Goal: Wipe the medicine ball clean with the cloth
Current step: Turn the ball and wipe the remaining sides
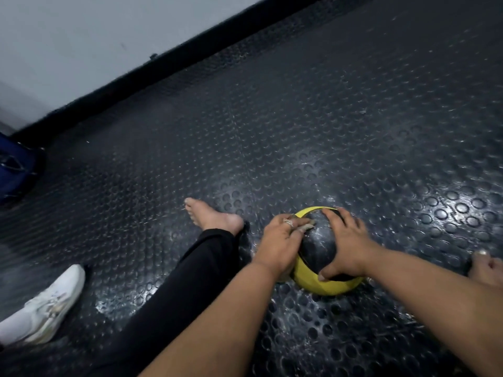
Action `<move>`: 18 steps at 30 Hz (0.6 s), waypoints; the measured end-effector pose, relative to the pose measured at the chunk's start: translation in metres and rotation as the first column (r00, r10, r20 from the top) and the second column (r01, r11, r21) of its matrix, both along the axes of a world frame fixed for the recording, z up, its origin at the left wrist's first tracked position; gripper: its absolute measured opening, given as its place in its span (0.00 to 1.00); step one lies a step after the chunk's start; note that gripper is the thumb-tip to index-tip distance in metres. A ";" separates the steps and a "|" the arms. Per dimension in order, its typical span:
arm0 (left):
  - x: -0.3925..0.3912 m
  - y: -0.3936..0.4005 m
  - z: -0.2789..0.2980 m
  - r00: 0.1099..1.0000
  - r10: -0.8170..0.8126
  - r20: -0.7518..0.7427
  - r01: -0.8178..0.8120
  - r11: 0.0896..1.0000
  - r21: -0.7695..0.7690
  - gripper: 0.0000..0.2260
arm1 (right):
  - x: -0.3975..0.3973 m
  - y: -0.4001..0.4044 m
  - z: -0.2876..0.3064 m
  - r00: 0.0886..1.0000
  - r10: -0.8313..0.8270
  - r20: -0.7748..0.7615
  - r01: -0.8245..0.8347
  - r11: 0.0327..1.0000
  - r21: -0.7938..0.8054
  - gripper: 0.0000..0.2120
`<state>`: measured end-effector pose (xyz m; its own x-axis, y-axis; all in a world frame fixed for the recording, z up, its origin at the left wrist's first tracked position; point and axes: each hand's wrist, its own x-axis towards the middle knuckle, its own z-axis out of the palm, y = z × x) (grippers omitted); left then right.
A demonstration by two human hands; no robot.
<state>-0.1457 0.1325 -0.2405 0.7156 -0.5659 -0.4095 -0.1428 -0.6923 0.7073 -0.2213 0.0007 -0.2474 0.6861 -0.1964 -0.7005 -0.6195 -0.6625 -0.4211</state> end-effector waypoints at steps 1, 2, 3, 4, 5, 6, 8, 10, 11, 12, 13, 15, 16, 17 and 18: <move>0.001 0.000 -0.001 1.000 -0.011 -0.002 0.011 1.000 0.019 0.12 | 0.006 -0.002 -0.003 0.998 0.012 0.054 -0.009 0.998 -0.061 0.69; 0.001 0.000 -0.001 0.999 -0.042 0.034 0.040 0.998 0.053 0.12 | -0.009 -0.011 -0.018 0.995 -0.046 0.086 0.049 0.998 -0.038 0.69; -0.001 0.000 -0.002 0.997 -0.054 0.064 0.049 0.996 0.074 0.14 | -0.013 -0.012 -0.025 0.993 -0.058 0.100 0.061 0.998 -0.034 0.69; 0.002 0.001 -0.001 0.996 -0.039 0.075 0.033 0.997 0.076 0.15 | -0.012 -0.012 -0.019 0.998 -0.038 0.057 0.041 0.998 -0.040 0.69; 0.002 -0.001 -0.001 0.998 0.005 0.057 -0.008 0.999 0.047 0.17 | -0.012 -0.011 -0.022 0.996 -0.020 0.082 0.023 0.999 -0.040 0.69; 0.002 -0.003 0.001 0.998 0.064 0.027 -0.064 0.998 0.026 0.18 | -0.009 -0.007 -0.019 0.993 -0.014 0.116 0.020 0.998 -0.053 0.69; 0.004 -0.007 0.003 0.992 0.088 0.085 -0.096 0.991 0.094 0.14 | -0.008 -0.004 -0.016 0.992 -0.018 0.123 0.025 0.998 -0.055 0.69; -0.001 -0.008 0.004 0.981 0.013 0.194 -0.054 0.977 0.205 0.10 | -0.010 -0.008 -0.023 0.994 -0.023 0.111 0.029 0.998 -0.057 0.69; -0.003 -0.007 0.005 0.975 -0.021 0.222 -0.029 0.976 0.216 0.10 | -0.010 -0.008 -0.021 0.993 -0.025 0.115 0.031 0.998 -0.057 0.69; -0.007 -0.005 0.007 0.968 -0.064 0.242 0.011 0.977 0.215 0.11 | -0.011 -0.007 -0.017 0.993 -0.036 0.117 0.042 0.998 -0.049 0.69; -0.010 -0.003 0.008 0.957 -0.102 0.271 0.046 0.978 0.205 0.12 | -0.011 -0.008 -0.016 0.992 -0.041 0.121 0.047 0.998 -0.048 0.69; -0.014 0.001 0.009 0.929 -0.185 0.320 0.117 0.969 0.218 0.13 | -0.011 -0.010 -0.012 0.992 -0.049 0.117 0.053 0.998 -0.029 0.69; -0.016 0.001 0.008 0.921 -0.214 0.327 0.141 0.962 0.232 0.13 | -0.012 -0.011 -0.010 0.993 -0.059 0.106 0.061 0.998 -0.017 0.69; -0.015 0.002 0.006 0.918 -0.206 0.340 0.133 0.965 0.225 0.12 | -0.012 -0.012 -0.010 0.993 -0.051 0.109 0.054 0.998 -0.019 0.68; -0.015 0.000 0.005 0.923 -0.183 0.338 0.113 0.970 0.218 0.12 | -0.014 -0.011 -0.008 0.992 -0.062 0.110 0.064 0.998 -0.011 0.68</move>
<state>-0.1608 0.1328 -0.2351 0.7474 -0.6130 -0.2561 -0.4698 -0.7603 0.4485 -0.2353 -0.0101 -0.2558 0.7441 -0.2514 -0.6189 -0.6113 -0.6300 -0.4791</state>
